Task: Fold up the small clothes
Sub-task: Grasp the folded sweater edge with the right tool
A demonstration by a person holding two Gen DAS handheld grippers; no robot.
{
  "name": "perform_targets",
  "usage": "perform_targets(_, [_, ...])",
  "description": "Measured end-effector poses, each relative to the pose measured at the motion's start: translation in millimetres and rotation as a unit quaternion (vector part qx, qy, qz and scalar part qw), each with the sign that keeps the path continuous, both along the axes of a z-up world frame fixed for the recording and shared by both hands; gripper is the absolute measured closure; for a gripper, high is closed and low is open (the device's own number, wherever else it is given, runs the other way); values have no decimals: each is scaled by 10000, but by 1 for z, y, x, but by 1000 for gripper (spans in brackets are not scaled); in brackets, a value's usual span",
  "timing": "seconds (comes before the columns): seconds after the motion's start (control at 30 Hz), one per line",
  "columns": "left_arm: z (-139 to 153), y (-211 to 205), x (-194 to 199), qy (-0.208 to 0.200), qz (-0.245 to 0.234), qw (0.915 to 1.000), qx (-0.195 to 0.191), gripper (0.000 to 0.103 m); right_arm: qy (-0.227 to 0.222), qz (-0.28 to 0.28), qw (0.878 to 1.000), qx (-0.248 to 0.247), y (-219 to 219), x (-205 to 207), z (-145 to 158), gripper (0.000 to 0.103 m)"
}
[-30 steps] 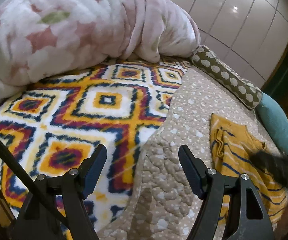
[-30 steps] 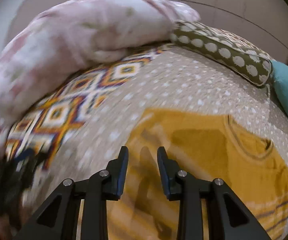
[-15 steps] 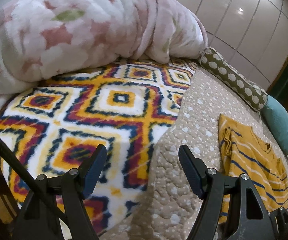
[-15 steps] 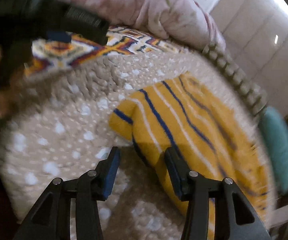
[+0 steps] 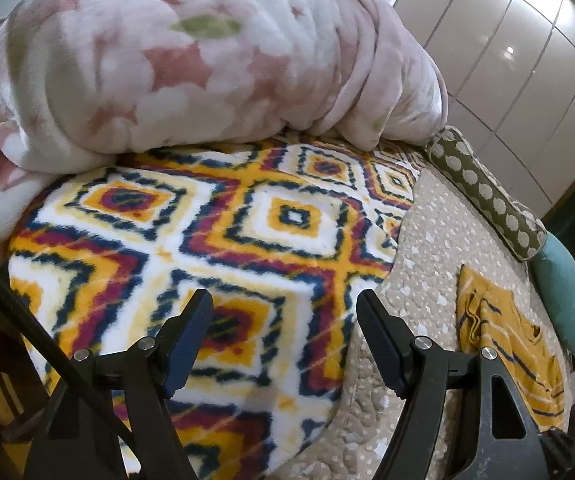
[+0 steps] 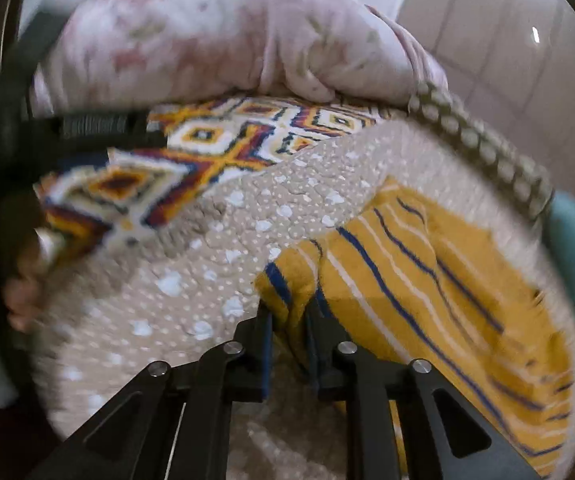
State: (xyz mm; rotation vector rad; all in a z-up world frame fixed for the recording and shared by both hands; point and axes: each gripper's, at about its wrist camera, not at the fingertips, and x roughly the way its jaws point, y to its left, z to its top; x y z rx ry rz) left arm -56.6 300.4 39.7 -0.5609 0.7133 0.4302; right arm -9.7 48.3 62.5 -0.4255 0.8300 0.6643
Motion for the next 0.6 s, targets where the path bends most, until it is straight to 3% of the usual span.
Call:
perform_targets(0.1, [0, -3, 1, 21, -53, 10000, 52, 30, 304, -241, 9972, 637, -32, 1, 15, 81])
perform_targets(0.2, [1, -6, 2, 0, -65, 10000, 47, 30, 204, -457, 9971, 582, -54, -12, 14, 79])
perform_targets(0.27, [1, -8, 2, -6, -65, 10000, 53, 30, 82, -414, 9985, 342, -58, -18, 9, 62])
perform_targets(0.33, [0, -9, 3, 26, -68, 9999, 81, 30, 0, -240, 9996, 114, -56, -24, 1, 52])
perform_targets(0.43, [-2, -9, 4, 53, -77, 9999, 65, 30, -468, 137, 9977, -474, -36, -44, -13, 45])
perform_targets(0.53, [-1, -7, 3, 28, -56, 10000, 46, 30, -1383, 476, 9776, -1514, -5, -64, -39, 45])
perform_targets(0.6, [0, -5, 2, 7, -34, 10000, 26, 30, -1855, 529, 9627, -1896, 11, -67, -50, 48])
